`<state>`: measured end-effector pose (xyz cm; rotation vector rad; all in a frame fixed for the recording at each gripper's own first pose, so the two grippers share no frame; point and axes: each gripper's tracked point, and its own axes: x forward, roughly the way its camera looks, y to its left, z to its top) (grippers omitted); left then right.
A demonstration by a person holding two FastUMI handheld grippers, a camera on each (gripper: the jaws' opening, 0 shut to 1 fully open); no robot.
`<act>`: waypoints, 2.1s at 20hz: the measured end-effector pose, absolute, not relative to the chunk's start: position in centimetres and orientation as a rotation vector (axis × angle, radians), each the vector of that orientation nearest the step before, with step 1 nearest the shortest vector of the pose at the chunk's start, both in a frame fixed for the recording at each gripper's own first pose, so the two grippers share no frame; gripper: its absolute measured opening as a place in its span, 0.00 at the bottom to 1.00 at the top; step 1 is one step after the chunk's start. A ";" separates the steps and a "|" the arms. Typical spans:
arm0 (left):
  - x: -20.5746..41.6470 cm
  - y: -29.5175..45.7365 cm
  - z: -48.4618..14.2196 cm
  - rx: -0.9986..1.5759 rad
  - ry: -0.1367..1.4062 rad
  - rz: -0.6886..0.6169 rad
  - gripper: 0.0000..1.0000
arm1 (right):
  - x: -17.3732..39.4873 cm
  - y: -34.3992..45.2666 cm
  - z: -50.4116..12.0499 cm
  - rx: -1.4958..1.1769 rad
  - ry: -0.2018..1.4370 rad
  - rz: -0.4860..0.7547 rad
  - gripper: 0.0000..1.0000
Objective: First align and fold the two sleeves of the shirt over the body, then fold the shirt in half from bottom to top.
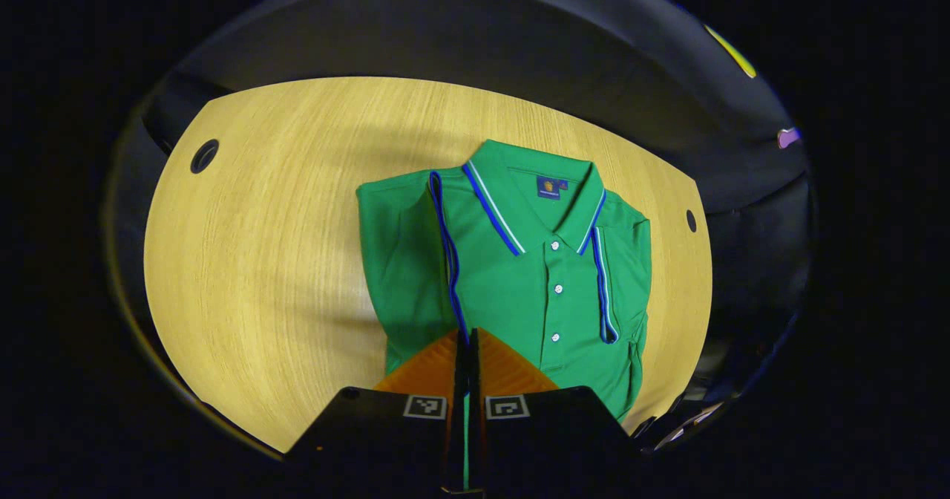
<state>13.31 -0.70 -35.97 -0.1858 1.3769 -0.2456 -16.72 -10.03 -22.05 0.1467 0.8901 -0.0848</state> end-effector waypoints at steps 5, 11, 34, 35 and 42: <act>13.4 -1.8 -36.2 -0.143 1.360 -0.249 0.56 | -16.3 -9.9 -22.3 0.135 0.890 -0.061 0.97; 11.7 0.8 -33.6 -0.185 1.318 -0.166 1.00 | -14.9 -8.3 -22.7 0.091 0.896 0.008 0.97; -24.4 11.7 -31.5 -0.117 1.220 -0.259 1.00 | -21.3 -6.3 -27.7 -0.058 1.061 0.165 0.97; -25.6 12.2 -32.3 -0.110 1.252 -0.255 1.00 | -22.4 -6.7 -28.4 -0.053 1.088 0.154 0.97; -28.5 12.1 -35.5 -0.073 1.325 -0.264 1.00 | -26.8 -8.7 -32.9 -0.084 1.226 0.104 0.98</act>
